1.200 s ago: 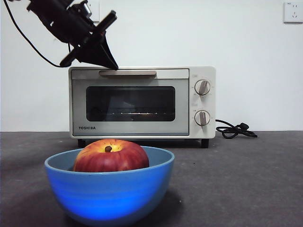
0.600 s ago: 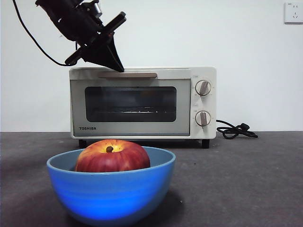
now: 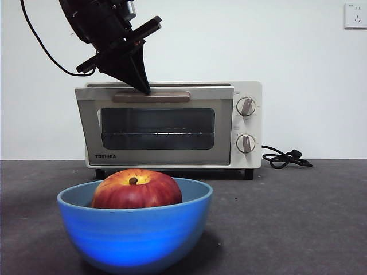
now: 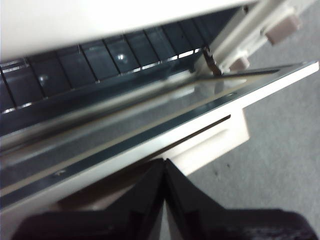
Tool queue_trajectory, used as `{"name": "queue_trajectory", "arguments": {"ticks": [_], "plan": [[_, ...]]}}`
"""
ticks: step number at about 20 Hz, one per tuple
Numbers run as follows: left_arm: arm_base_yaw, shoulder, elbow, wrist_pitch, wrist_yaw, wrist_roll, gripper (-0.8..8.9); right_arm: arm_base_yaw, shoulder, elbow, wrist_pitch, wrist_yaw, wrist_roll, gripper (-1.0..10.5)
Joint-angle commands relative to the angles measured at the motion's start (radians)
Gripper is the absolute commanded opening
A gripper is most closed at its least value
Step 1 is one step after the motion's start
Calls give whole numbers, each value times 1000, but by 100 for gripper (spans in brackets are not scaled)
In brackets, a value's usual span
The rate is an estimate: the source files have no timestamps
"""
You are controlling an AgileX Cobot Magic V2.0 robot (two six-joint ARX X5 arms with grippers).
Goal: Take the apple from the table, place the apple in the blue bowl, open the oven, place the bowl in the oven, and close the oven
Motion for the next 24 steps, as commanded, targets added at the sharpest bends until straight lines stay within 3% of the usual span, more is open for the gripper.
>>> {"name": "queue_trajectory", "arguments": {"ticks": [1,13,24], "plan": [[7,11,-85,5,-51,24,-6,1,-1,-10,7,0,8,-11],[-7,-89,-360,163,-47,-11,-6,1,0,-10,48,1,3,-11],[-34,-89,-457,188,-47,0,-6,1,47,-10,64,18,1,-11]]}}
